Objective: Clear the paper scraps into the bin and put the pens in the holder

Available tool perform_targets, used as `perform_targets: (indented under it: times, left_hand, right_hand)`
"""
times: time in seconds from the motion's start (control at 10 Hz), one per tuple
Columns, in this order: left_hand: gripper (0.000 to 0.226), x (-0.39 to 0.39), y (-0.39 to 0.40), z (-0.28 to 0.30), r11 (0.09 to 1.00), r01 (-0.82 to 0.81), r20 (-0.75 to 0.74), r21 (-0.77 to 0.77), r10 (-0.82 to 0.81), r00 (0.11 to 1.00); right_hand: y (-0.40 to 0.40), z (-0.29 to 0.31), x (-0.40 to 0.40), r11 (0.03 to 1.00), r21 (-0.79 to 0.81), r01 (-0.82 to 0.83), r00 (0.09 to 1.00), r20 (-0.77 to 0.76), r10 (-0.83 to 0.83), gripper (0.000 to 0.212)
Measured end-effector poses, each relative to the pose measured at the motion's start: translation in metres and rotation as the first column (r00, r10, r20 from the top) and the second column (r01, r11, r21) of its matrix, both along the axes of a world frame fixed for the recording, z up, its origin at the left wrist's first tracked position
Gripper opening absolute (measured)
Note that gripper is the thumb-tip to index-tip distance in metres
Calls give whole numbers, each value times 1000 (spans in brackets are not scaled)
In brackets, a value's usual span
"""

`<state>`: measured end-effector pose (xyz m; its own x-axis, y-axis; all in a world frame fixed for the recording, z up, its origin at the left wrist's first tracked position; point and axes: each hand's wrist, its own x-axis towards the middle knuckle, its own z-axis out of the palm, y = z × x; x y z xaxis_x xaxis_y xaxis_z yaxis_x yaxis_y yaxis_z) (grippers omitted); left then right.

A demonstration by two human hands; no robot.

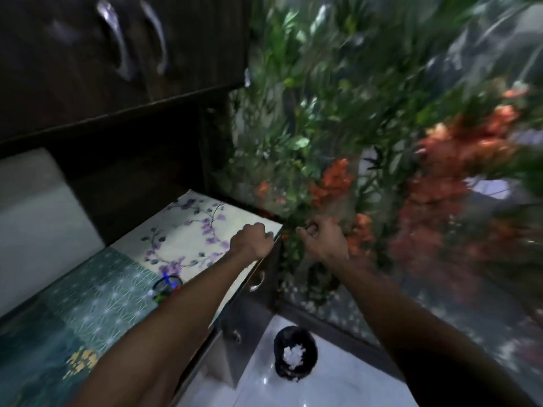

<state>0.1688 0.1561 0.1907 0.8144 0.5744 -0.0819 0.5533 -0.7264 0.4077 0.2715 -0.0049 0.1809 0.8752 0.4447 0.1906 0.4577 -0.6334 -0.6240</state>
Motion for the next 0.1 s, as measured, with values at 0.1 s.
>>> perform_targets:
  times: [0.1]
  left_hand:
    - [39, 23, -30, 51, 989, 98, 136, 115, -113, 984]
  right_hand:
    - [-39, 58, 14, 999, 3, 39, 982, 187, -39, 28]
